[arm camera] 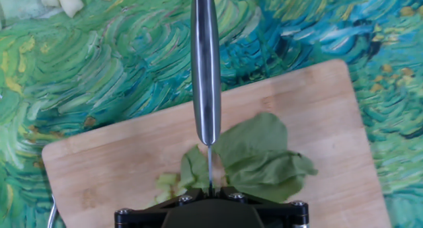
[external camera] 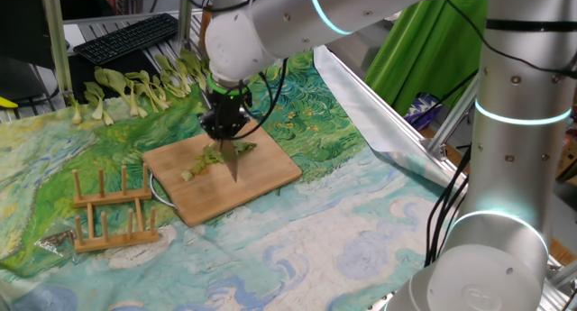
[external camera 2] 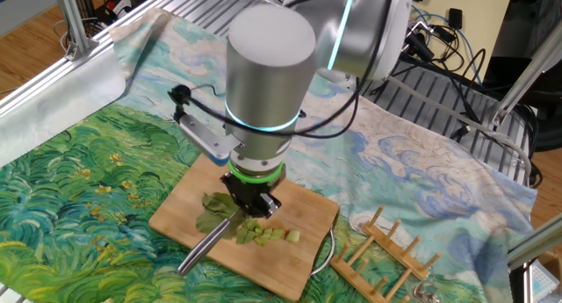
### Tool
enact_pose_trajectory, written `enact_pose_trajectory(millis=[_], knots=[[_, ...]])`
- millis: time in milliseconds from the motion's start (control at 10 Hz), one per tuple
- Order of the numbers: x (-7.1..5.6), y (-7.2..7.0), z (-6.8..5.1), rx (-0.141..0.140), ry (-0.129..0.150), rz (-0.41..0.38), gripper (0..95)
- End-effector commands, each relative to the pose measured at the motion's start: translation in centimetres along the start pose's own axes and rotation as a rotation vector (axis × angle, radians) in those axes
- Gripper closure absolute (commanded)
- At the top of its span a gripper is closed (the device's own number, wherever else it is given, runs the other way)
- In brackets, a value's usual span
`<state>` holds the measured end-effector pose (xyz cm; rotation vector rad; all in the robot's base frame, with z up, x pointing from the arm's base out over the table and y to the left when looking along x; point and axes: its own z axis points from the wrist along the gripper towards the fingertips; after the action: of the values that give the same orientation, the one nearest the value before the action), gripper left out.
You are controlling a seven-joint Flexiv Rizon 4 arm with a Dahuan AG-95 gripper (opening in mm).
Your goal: Chop the pakchoi
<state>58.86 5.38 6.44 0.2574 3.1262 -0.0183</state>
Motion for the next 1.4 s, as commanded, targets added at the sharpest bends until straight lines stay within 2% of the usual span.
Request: enact_pose_trajectory(millis=[100,400,700,1400], knots=[[-0.7,-1.3,-0.2,-0.005,-0.001,-0.051,95.0],[-1.3,-2.8,0.2,-0.006,-0.010,-0.100,95.0],[-1.8,-3.6,0.5,-0.007,-0.020,-0.126,95.0],[-2.5,-3.5,0.7,-0.007,-0.040,-0.144,95.0]])
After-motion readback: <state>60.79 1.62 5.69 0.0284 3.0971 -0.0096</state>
